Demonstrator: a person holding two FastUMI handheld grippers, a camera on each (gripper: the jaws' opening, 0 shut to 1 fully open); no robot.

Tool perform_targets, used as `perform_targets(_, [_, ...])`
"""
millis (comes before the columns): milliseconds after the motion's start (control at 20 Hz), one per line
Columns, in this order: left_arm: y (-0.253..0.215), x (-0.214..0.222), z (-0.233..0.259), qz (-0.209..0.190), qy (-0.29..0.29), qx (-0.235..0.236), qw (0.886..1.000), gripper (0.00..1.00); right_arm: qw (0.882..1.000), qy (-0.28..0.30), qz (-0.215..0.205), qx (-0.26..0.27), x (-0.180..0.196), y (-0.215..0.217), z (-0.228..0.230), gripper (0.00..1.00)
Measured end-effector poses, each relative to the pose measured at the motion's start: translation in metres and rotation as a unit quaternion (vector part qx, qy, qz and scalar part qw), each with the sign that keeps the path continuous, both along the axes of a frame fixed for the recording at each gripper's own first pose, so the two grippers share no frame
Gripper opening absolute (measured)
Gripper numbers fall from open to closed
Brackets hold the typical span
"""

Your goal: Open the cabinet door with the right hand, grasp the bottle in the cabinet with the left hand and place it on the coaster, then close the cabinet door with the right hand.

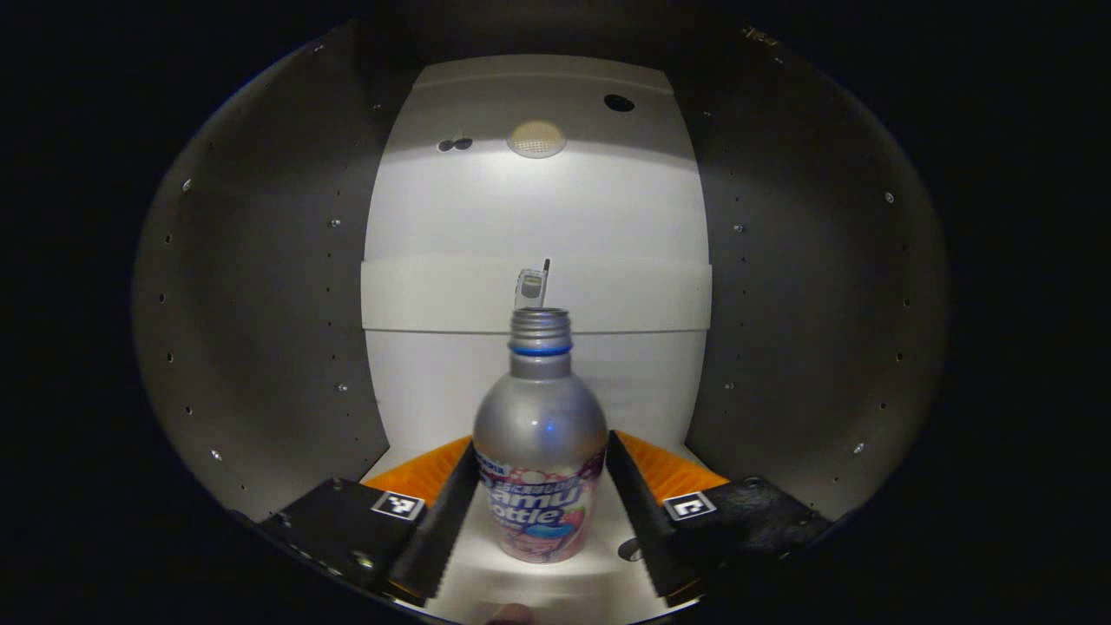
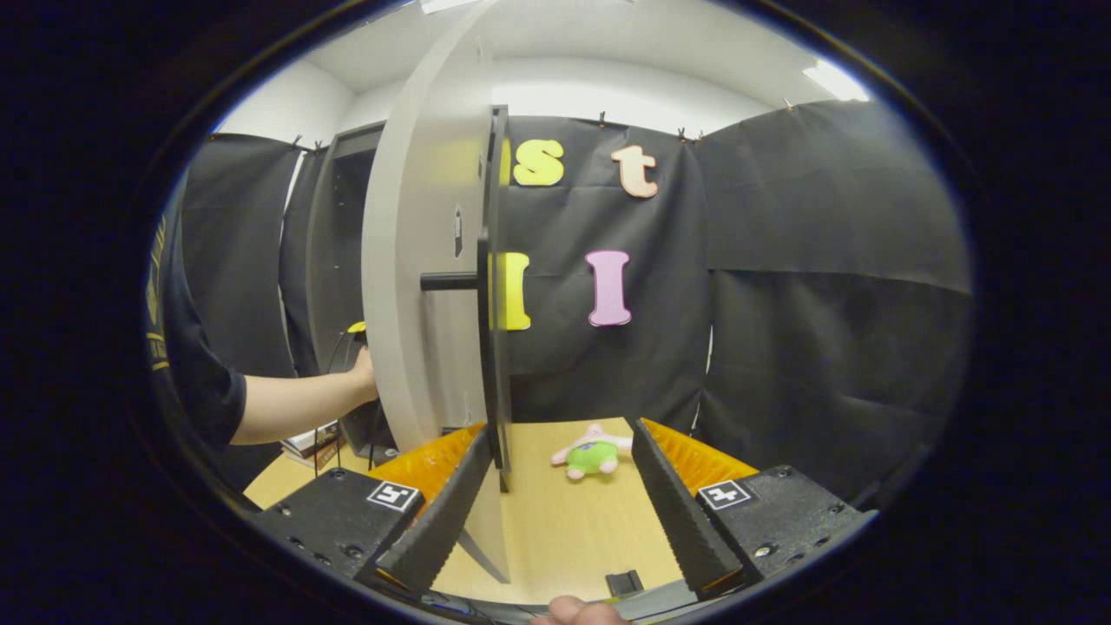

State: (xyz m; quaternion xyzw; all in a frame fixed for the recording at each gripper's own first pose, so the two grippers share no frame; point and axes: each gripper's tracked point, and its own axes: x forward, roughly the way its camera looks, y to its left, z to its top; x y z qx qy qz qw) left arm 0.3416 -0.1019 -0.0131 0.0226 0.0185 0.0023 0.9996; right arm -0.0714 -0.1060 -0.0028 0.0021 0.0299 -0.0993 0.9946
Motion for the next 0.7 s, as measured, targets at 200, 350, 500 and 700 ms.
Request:
perform_targets(200, [0.000, -0.038, 0.024, -0.003, -0.031, 0.008, 1.000, 0.77, 1.000, -0.001, 0.006, 0.003, 0.001, 0.000, 0.000, 0.99])
perform_targets(350, [-0.004, -0.096, 0.037, -0.029, -0.052, 0.001, 0.998, 0.77, 1.000, -0.002, 0.024, 0.003, 0.003, 0.001, -0.001, 0.98])
perform_targets(500, [0.004, -0.158, 0.043, -0.045, -0.062, 0.008, 0.997, 0.76, 0.999, -0.004, 0.042, -0.002, 0.003, 0.001, -0.001, 0.96])
perform_targets(700, [0.038, -0.238, 0.032, -0.020, -0.056, -0.026, 0.998, 0.76, 0.998, -0.003, 0.058, -0.012, 0.005, -0.001, 0.000, 0.96])
